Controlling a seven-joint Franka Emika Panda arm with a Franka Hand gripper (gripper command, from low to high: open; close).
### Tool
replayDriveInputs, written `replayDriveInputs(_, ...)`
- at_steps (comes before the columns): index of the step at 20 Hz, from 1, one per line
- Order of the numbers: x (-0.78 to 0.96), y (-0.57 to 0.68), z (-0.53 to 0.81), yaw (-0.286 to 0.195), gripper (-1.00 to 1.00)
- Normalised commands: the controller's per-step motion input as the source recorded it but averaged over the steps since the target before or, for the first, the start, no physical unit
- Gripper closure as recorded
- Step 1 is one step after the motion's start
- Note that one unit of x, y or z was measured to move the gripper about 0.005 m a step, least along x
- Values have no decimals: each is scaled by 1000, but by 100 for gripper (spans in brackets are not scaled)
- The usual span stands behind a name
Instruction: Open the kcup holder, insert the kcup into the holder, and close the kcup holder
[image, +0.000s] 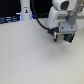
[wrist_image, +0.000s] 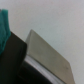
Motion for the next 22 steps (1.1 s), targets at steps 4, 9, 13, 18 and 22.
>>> replayDriveInputs(4, -678, 534, 37, 72, -100)
replayDriveInputs(9, -875, 458, -3, 55, -100)
replayDriveInputs(13, -874, 390, -16, 67, -100)
replayDriveInputs(18, -843, 385, -5, 75, -100)
replayDriveInputs(22, -631, 408, 56, 88, -100)
